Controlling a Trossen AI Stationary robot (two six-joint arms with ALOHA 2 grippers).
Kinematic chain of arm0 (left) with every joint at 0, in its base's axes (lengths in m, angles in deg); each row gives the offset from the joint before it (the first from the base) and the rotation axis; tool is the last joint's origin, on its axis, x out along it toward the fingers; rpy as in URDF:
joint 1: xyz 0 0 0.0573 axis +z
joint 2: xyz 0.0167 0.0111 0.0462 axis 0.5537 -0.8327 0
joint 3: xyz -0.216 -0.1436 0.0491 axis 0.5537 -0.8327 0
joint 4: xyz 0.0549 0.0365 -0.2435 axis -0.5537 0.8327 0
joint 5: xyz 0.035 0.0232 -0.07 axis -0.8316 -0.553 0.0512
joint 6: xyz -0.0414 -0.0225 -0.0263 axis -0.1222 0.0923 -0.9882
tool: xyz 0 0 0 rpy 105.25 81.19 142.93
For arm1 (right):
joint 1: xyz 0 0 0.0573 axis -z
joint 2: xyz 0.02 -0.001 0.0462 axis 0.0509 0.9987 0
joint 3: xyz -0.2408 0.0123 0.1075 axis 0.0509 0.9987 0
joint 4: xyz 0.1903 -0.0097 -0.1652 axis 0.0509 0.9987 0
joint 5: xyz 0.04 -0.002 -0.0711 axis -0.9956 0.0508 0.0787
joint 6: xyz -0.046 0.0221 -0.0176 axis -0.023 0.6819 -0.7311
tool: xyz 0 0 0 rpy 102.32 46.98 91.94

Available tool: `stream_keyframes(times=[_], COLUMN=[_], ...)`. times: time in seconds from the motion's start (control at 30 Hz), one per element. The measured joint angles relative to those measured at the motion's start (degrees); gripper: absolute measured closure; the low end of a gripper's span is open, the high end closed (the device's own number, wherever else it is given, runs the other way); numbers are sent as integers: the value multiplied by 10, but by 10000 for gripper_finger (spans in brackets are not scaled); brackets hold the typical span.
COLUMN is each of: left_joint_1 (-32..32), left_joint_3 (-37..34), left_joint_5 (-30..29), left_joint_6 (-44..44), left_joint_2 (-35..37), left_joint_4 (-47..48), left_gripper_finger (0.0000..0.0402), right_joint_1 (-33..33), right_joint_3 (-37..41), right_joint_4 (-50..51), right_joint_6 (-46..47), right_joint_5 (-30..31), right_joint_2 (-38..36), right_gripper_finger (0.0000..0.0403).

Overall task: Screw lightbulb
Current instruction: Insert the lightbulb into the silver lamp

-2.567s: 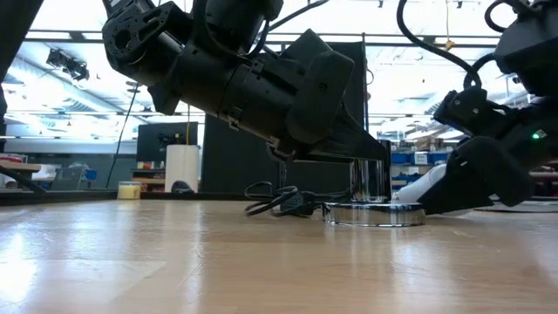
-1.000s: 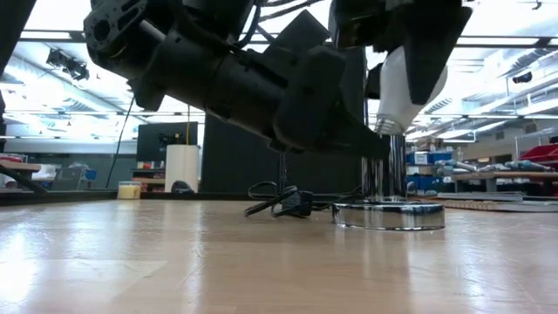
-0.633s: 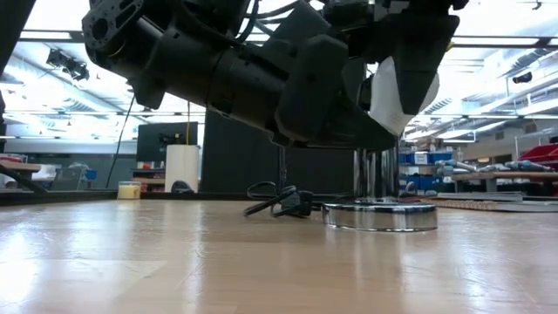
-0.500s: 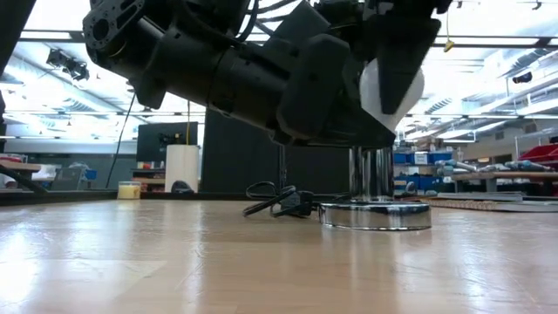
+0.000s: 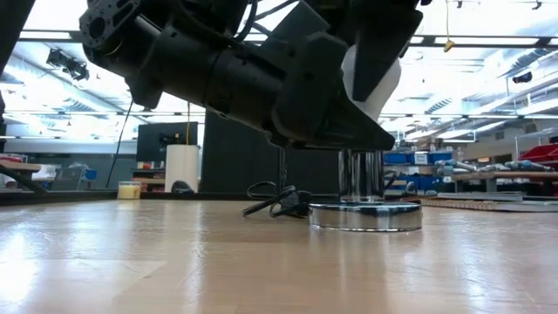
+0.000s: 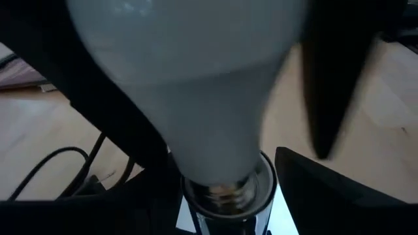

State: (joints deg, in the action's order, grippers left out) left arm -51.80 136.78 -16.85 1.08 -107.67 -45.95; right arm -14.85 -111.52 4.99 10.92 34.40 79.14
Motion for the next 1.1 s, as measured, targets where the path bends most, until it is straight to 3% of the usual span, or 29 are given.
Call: stream_keyframes(times=[1.1], left_joint_1=[-18], left_joint_3=[0], left_joint_5=[-27], left_joint_6=[-1], left_joint_2=[45], left_joint_4=[76], left_gripper_finger=[163], right_joint_1=[-19], right_joint_3=[-1], right_joint_4=[-41], right_joint_6=[-62], right_joint_5=[40], right_joint_2=[-2], right_gripper_finger=[130])
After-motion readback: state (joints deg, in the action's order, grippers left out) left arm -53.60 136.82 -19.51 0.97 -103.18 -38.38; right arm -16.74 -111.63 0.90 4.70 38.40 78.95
